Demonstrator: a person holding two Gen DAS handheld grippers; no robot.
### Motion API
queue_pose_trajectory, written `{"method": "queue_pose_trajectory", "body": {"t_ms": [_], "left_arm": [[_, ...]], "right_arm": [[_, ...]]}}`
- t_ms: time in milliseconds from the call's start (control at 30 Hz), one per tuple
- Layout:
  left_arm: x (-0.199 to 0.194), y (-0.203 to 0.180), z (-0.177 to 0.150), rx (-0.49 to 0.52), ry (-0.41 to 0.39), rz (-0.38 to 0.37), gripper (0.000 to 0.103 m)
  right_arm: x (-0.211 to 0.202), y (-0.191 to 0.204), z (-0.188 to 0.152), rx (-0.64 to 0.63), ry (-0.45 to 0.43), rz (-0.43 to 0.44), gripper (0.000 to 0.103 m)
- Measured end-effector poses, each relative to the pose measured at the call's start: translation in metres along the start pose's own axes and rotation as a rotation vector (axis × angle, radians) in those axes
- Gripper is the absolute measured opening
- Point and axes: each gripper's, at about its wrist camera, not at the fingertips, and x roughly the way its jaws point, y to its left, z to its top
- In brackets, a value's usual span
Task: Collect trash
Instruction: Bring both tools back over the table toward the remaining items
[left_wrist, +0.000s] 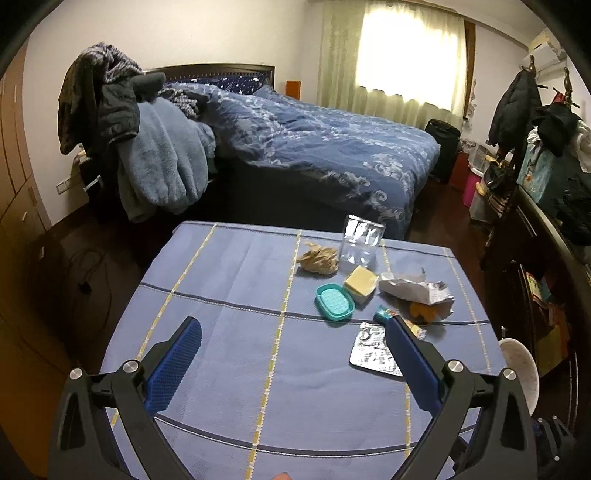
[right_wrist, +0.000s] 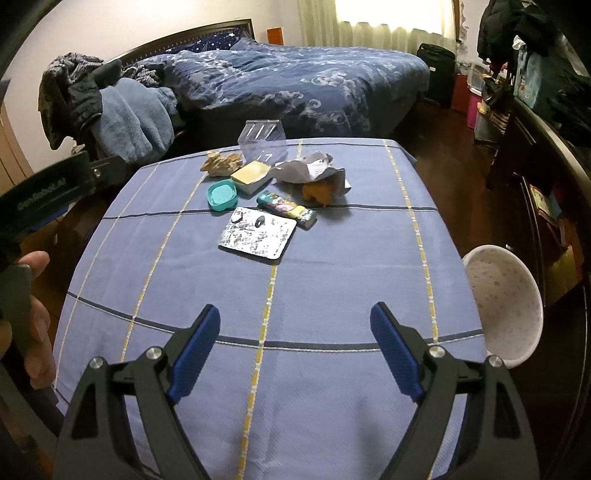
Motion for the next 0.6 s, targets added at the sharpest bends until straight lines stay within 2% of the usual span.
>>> {"method": "queue_pose_trajectory", "body": {"t_ms": [300, 600], "left_arm": [[0.017, 0.0, 0.0, 0.005, 0.025, 0.006, 0.099], [0.027, -0.021, 0.005, 0.05, 0.021, -0.006, 0.099]], "right_arm": [[0.014, -0.005, 0.002, 0.008, 0.022, 0.008, 0.085], [0.02, -0.015, 0.008, 0.027, 0.02, 0.008, 0.085]]}}
